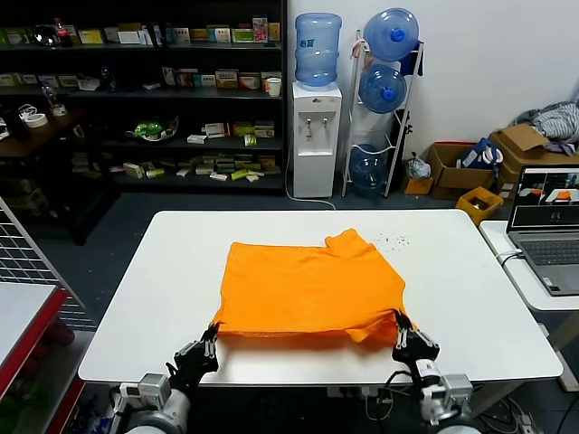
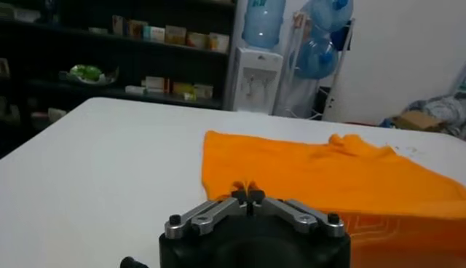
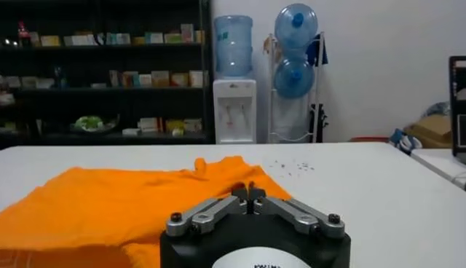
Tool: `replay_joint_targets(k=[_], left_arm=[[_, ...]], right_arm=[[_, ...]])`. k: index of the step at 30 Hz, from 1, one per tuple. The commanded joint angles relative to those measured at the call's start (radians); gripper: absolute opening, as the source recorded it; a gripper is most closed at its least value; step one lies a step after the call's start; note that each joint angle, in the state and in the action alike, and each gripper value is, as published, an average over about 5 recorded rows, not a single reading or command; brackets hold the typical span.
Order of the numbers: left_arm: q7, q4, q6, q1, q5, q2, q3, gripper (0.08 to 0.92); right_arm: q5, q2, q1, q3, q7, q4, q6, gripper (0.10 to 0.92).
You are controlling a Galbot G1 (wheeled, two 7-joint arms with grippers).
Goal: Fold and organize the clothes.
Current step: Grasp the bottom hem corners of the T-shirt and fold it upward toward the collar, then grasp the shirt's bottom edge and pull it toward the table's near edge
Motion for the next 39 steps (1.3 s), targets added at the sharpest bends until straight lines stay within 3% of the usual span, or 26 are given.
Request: replay_joint_targets(k=[1,9,12,23,32,36,39], left_arm=[[-0.002,0.107,0.005,-0.149,-0.026,0.01,0.057,0.1],[-0.019,0.211,0.004,-0.23,0.001,-0.01,0.099,0.106],[-0.024,0.226,0.007,-0.235,0.022,-0.02,0.1,0.146],[-0.014,0.165,-0.003,-0.139,0.085,-0.002,0.049,0.457],[0.02,0.133,-0.056,0.002,0.093,-0.034,0.031,0.717],[0.046,0.165,-0.079,-0.017,0.08,-0.065,0.035,0.803],[0.06,0.191,-0.085,-0.05,0.081,-0.08,0.04,0.82]], right_arm=[[0.036,-0.02,0.148,-0.031,0.025,-0.097,-0.051,0.125],[0.022,-0.012,0.2,-0.055,0.015,-0.178,-0.047,0.13],[0.016,-0.007,0.206,-0.061,-0.017,-0.194,-0.041,0.178],[-0.019,-0.025,0.119,-0.006,-0.119,-0.159,-0.003,0.494],[0.001,-0.085,-0.07,0.134,-0.168,-0.129,0.012,0.753],[0.055,-0.103,-0.118,0.181,-0.184,-0.139,-0.003,0.813],[0.078,-0.104,-0.119,0.192,-0.191,-0.148,-0.014,0.821]])
